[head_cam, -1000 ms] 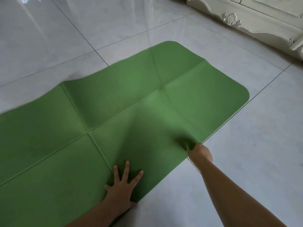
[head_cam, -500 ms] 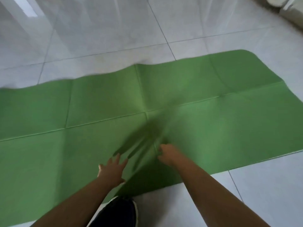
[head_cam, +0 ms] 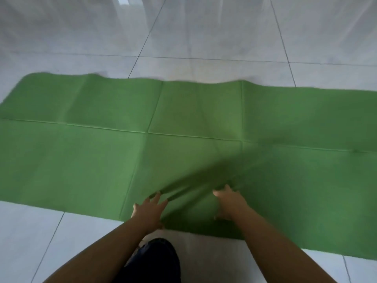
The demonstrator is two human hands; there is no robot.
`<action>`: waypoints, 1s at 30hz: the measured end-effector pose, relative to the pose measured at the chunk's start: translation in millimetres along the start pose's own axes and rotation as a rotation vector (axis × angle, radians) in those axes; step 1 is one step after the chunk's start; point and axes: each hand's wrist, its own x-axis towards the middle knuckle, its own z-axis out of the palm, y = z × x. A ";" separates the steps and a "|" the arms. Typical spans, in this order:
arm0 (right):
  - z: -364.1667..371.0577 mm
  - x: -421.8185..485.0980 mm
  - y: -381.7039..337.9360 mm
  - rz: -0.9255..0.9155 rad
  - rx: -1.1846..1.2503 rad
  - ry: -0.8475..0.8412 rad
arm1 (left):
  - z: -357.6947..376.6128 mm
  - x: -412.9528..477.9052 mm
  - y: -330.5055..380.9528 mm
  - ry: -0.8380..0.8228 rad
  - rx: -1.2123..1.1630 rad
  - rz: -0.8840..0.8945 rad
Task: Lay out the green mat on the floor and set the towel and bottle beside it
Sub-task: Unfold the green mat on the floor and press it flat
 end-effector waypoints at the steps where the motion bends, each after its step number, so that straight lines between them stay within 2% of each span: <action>1: -1.9 1.0 -3.8 0.031 -0.029 0.021 | 4.2 -2.1 -1.4 -0.014 0.006 0.004; 6: -7.4 8.1 -22.0 0.117 -0.001 0.046 | 10.9 0.3 -6.9 0.006 -0.017 0.009; 14: -22.6 20.0 -47.0 0.152 0.023 0.139 | 1.0 17.9 -44.7 0.064 -0.165 -0.145; 18: -31.0 38.1 -79.9 0.029 -0.018 0.214 | 5.5 24.1 -73.2 0.076 -0.218 -0.150; 26: -61.9 80.0 -164.2 -0.263 -0.062 0.168 | 12.5 34.7 -111.0 0.048 -0.316 -0.059; 30: -77.3 103.9 -204.7 -0.317 -0.099 0.185 | 5.2 47.6 -135.0 0.087 -0.433 -0.144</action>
